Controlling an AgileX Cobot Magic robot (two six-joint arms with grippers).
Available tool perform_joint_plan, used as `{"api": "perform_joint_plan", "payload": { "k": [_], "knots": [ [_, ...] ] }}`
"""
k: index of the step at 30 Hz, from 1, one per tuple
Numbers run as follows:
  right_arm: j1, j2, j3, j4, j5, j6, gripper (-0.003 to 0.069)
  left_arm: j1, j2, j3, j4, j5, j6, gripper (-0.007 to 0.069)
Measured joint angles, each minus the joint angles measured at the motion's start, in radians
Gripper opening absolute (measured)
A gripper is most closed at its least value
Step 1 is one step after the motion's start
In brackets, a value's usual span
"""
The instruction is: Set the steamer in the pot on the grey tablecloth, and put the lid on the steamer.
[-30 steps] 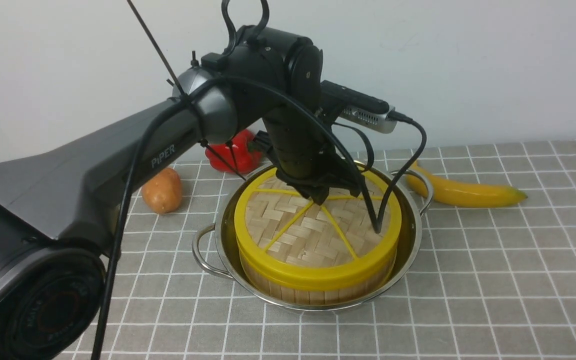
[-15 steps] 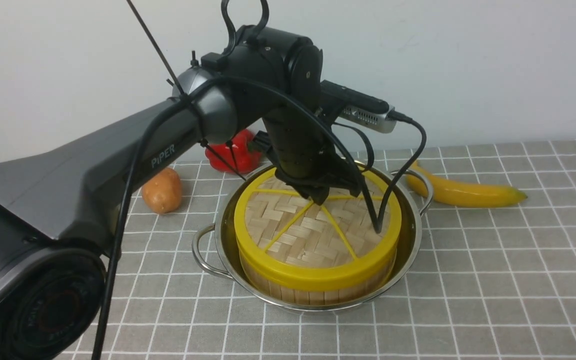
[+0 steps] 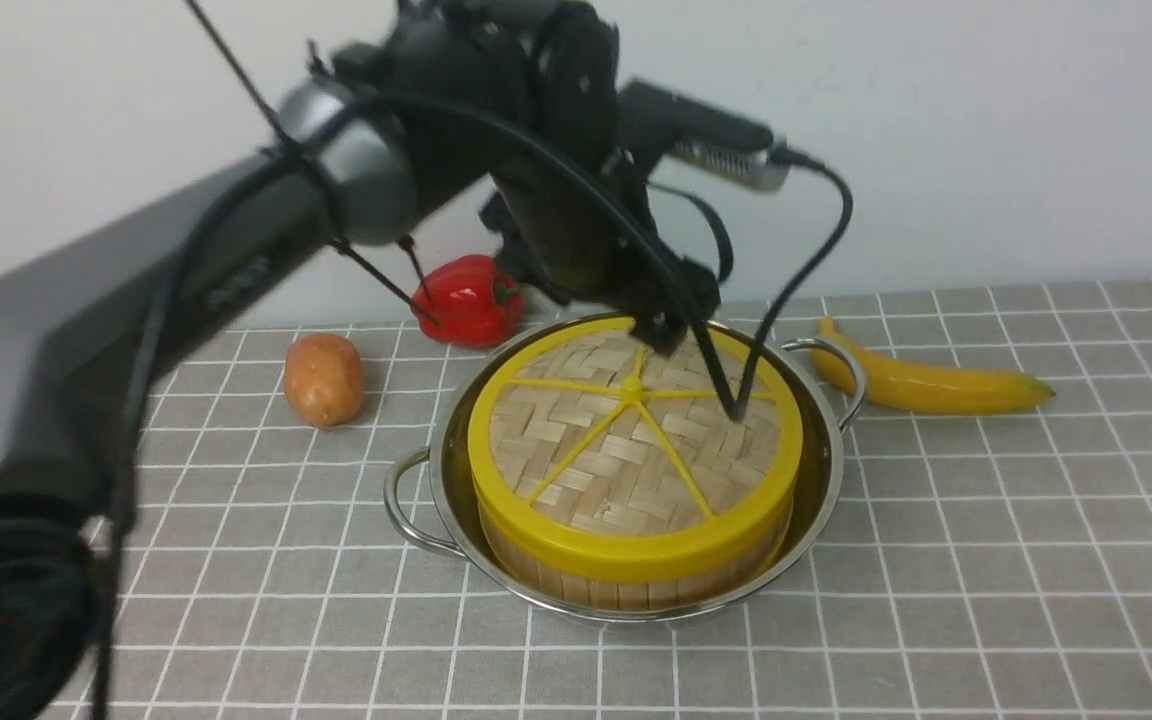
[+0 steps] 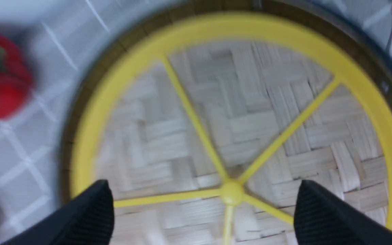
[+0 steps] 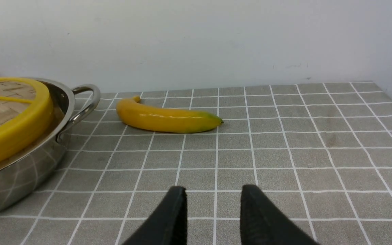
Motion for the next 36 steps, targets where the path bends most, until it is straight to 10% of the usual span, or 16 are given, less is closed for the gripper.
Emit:
{"api": "perform_joint_plan", "payload": {
  "k": [26,36],
  "knots": [
    [0.000,0.000,0.000,0.000,0.000,0.000,0.0243,0.048,-0.149,0.025,0.117,-0.117,0.001,0.0219],
    [0.000,0.000,0.000,0.000,0.000,0.000,0.0243,0.204,-0.598,0.453,0.121,-0.413,0.001,0.0148]
  ]
}}
